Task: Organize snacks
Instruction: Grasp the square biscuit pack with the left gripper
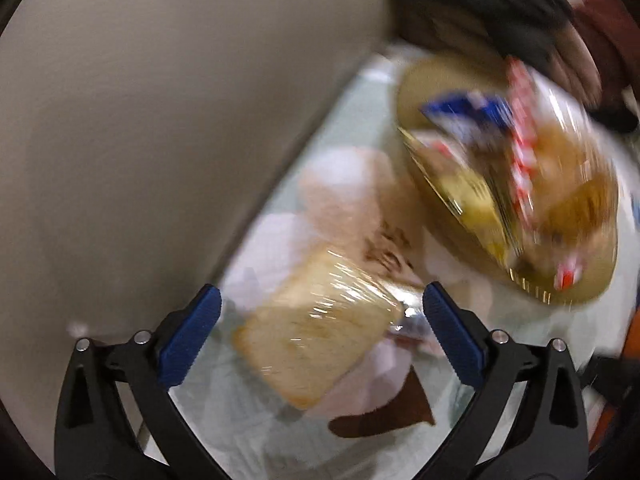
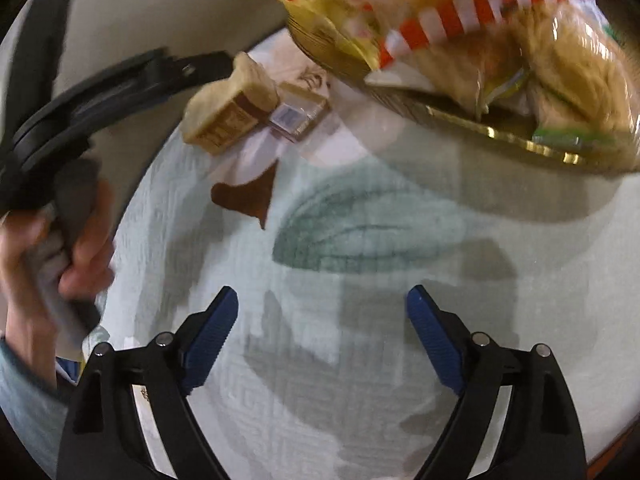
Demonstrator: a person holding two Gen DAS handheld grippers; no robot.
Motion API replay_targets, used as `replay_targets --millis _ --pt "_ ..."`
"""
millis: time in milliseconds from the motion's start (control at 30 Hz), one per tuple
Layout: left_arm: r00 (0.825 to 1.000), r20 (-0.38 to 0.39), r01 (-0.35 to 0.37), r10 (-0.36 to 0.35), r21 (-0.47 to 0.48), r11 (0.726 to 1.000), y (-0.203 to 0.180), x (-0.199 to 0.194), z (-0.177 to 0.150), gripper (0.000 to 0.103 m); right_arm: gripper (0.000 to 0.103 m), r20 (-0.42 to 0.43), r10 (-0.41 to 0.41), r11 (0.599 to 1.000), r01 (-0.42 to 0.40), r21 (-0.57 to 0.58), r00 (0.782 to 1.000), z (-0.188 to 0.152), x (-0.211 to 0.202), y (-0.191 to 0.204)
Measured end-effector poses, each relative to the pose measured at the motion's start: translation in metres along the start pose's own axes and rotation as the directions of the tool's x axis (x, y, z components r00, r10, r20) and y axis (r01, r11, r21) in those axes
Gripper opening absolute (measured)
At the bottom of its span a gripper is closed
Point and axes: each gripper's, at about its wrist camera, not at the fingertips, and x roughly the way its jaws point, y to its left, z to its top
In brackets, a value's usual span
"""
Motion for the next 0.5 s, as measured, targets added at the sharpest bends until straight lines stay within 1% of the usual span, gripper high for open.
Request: replay_targets --millis 33,100,167,200,267,300,333,400,467,500 --pt "1.0 -0.012 -0.027 0.028 0.046 0.999 -0.007 0.006 -0.001 0.1 0.086 0.008 0.013 1.0 -0.013 0.012 1.0 0.0 -0.002 -0.003" --pt "0.997 -0.027 -0.073 0.076 0.092 0.993 -0.012 0.018 -0.004 0.1 0.086 0.01 0.027 0.999 -0.028 0.025 1.0 0.002 -0.005 -0.007" --pt "0.995 -0.03 -0.088 0.091 0.11 0.99 -0.013 0.023 -0.004 0.1 0.086 0.004 0.03 0.999 -0.03 0.031 1.0 0.004 -0.007 -0.01" --pt "0.996 -0.029 -0.081 0.085 0.105 0.991 -0.012 0.023 -0.003 0.098 0.086 -0.003 0.033 0.999 -0.032 0.034 0.999 0.005 -0.006 -0.011" --pt "0.997 -0.059 -0.046 0.049 0.063 0.997 -0.009 0.025 -0.001 0.091 0.086 -0.009 0.031 0.999 -0.031 0.03 0.999 0.001 -0.009 -0.013" --pt "0.997 -0.063 -0.043 0.046 0.041 0.998 -0.008 0.025 0.001 0.084 0.086 -0.009 0.032 0.999 -0.031 0.028 0.999 0.001 -0.009 -0.012" --pt "0.998 -0.057 -0.031 0.031 0.005 1.0 -0.007 0.022 0.0 0.084 0.086 -0.009 0.033 0.999 -0.033 0.027 0.999 0.001 -0.009 -0.011" --pt "0.999 -0.048 -0.022 0.021 -0.033 0.999 -0.008 0.018 -0.007 0.083 0.086 -0.005 0.026 0.999 -0.026 0.031 1.0 0.001 -0.009 -0.011" --pt "0.998 -0.038 -0.049 0.046 -0.081 0.995 -0.011 0.013 -0.013 0.082 0.086 0.012 0.011 0.999 -0.012 0.048 1.0 0.0 -0.01 -0.014" --pt "0.998 -0.032 -0.058 0.055 -0.104 0.993 -0.012 0.01 -0.015 0.079 0.086 0.016 0.007 0.999 -0.008 0.053 1.0 0.0 -0.01 -0.013"
